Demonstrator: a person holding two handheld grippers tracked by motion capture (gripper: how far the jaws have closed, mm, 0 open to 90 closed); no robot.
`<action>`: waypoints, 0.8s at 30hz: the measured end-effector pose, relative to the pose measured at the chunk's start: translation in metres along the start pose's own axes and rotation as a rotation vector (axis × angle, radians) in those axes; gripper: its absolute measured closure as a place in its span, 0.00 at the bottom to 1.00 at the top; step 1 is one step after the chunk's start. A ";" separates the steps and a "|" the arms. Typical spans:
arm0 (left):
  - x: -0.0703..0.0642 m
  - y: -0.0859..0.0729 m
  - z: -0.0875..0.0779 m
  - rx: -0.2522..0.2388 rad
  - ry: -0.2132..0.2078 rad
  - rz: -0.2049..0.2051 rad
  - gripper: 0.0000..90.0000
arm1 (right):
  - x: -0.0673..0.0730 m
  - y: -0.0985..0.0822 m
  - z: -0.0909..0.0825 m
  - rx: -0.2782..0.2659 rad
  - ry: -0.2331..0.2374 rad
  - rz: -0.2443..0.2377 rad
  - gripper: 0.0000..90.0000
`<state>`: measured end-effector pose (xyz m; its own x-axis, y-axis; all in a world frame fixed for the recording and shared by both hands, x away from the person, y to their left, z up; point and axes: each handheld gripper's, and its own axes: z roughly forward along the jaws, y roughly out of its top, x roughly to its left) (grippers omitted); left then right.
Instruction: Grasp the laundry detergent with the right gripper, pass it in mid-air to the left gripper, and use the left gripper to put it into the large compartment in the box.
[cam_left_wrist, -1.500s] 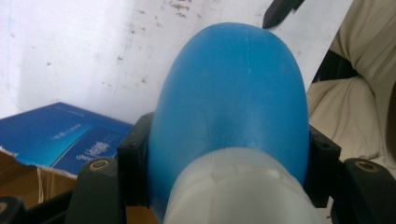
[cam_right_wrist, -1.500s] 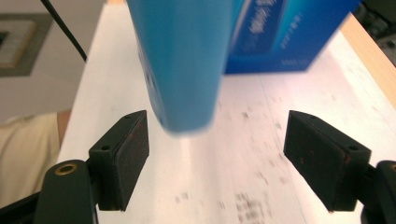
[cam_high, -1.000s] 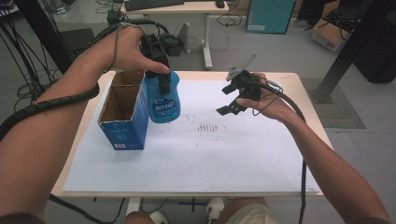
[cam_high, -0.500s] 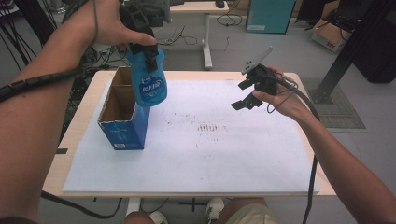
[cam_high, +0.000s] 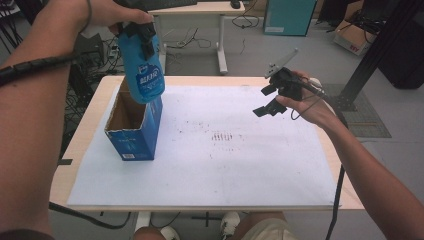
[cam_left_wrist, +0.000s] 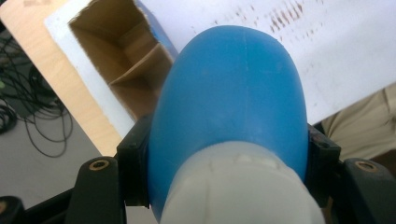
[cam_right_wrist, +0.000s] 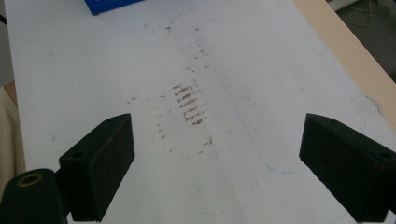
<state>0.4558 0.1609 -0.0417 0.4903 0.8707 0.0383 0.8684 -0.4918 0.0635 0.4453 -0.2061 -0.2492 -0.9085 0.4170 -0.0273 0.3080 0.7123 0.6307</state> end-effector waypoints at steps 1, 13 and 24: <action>0.002 0.000 0.000 -0.003 0.003 -0.015 0.41 | -0.001 0.000 0.000 -0.002 -0.003 -0.010 0.12; 0.021 -0.001 -0.002 0.003 0.018 -0.194 0.41 | -0.005 -0.006 -0.005 -0.007 -0.017 -0.003 0.11; 0.037 -0.004 0.003 0.007 0.024 -0.320 0.41 | -0.009 -0.011 -0.013 -0.017 -0.036 -0.004 0.11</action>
<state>0.4705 0.1955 -0.0433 0.1904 0.9809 0.0408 0.9788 -0.1929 0.0693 0.4464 -0.2246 -0.2457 -0.8989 0.4344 -0.0572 0.2994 0.7043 0.6436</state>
